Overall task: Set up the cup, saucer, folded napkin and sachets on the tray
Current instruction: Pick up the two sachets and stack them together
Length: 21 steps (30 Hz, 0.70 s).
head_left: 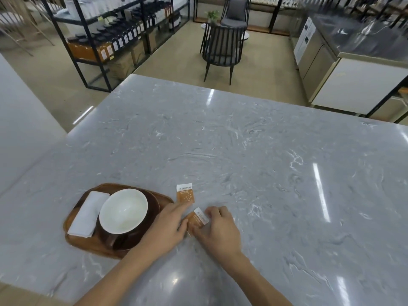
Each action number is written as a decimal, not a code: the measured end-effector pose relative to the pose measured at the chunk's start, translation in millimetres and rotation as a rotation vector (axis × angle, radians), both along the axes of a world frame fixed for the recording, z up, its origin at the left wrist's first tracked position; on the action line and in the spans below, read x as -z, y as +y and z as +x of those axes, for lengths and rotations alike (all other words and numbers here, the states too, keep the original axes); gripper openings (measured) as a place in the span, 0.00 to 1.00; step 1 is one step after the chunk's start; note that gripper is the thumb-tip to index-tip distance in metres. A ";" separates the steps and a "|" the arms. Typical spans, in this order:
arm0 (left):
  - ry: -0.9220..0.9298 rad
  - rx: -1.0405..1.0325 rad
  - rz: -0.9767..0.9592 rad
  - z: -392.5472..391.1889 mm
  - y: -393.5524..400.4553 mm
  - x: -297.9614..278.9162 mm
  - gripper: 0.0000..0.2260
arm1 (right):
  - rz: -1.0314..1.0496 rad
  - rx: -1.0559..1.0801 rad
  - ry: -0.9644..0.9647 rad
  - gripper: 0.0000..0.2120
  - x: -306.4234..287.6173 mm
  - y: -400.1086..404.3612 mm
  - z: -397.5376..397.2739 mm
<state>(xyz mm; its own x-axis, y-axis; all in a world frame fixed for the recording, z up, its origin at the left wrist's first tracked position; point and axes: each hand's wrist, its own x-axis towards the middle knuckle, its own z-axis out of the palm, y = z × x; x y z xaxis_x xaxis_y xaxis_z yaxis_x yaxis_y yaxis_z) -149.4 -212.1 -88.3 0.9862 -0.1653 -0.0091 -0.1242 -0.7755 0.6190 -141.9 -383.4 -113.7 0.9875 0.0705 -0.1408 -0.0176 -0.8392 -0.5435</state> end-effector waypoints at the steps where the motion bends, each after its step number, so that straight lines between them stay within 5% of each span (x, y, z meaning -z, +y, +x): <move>1: -0.008 0.008 0.020 0.6 1.2 0.8 0.22 | 0.019 0.009 0.016 0.29 0.0 1.5 0.2; 9: -0.063 0.056 0.031 -0.4 6.0 3.7 0.21 | 0.337 0.041 0.083 0.13 -7.6 -1.4 -3.1; 14: -0.046 0.022 -0.054 -0.9 1.8 -4.1 0.20 | 0.670 0.077 0.113 0.17 -24.0 -10.4 -7.7; 21: 0.079 -0.053 -0.470 -9.2 -4.2 -20.2 0.09 | 0.752 -0.008 0.140 0.20 -46.6 -11.7 -2.0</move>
<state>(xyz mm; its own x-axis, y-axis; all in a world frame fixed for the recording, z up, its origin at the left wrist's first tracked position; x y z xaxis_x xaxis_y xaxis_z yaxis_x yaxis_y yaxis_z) -158.5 -216.3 -68.0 0.9927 -0.1191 -0.0203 -0.0310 -0.4135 0.9100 -143.9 -395.1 -67.2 0.9629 0.2042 -0.1762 -0.1241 -0.2446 -0.9617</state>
